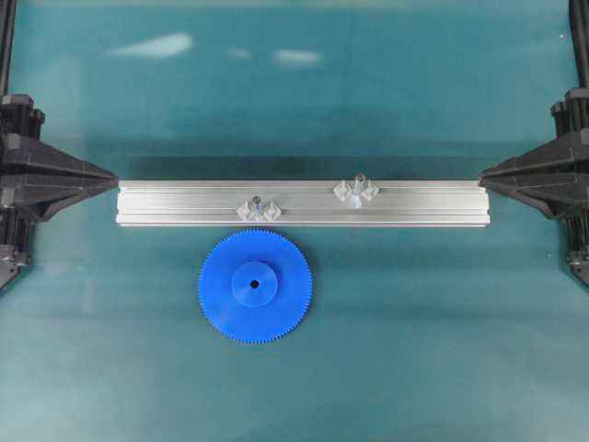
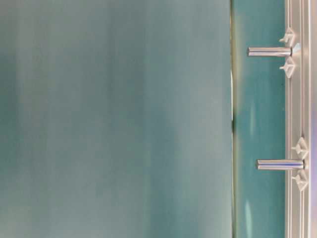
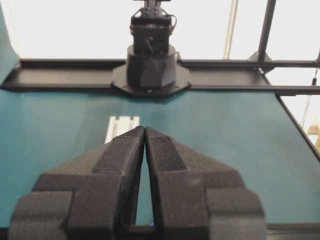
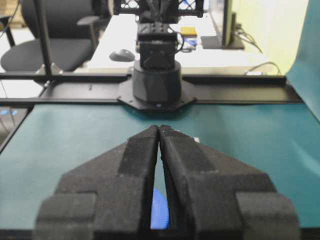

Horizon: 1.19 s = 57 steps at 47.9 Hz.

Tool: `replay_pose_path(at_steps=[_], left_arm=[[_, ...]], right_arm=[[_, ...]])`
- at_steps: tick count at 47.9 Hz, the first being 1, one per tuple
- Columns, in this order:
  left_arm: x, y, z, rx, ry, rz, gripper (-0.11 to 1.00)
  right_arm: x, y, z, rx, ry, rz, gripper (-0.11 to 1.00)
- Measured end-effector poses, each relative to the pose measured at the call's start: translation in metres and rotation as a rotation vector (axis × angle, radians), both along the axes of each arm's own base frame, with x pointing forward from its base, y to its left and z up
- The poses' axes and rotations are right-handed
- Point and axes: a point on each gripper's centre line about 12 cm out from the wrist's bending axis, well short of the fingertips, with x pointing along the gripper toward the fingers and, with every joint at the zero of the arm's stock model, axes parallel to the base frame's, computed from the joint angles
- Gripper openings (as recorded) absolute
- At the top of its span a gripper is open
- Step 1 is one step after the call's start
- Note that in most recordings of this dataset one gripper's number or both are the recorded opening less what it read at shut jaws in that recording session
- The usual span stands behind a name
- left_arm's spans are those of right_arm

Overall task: Insert the large gear onto the shaft.
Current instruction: 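Move the left gripper over the blue gear's hub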

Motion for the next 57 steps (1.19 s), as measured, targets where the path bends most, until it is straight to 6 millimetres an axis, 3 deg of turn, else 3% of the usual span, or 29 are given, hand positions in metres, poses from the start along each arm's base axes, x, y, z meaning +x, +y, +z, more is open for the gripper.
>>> replay_pose_path(at_steps=[4,6,12,26,41,57], left_arm=[[0.002,0.000,-0.002,-0.049,0.011,-0.004,0.02],[0.005,0.000,-0.006,-0.069,0.031,-0.005,-0.02],[0.017,0.000,-0.014,-0.104,0.110,-0.002,-0.02],[0.054,-0.006,-0.023,-0.087,0.294,-0.017,-0.02],[0.091,-0.021,-0.027,0.024,0.518,-0.071,-0.02],[0.129,-0.031,-0.047,0.042,0.737,-0.089,-0.02]], right_arm=[[0.000,-0.001,-0.002,0.006,0.009,-0.003,0.25],[0.000,-0.001,-0.006,0.020,0.032,-0.008,0.22],[-0.001,-0.003,-0.021,0.063,0.128,-0.015,0.12],[-0.003,-0.002,-0.040,0.077,0.298,-0.016,0.12],[-0.005,-0.002,-0.047,0.080,0.397,-0.017,0.12],[-0.003,-0.002,-0.048,0.080,0.469,-0.020,0.12]])
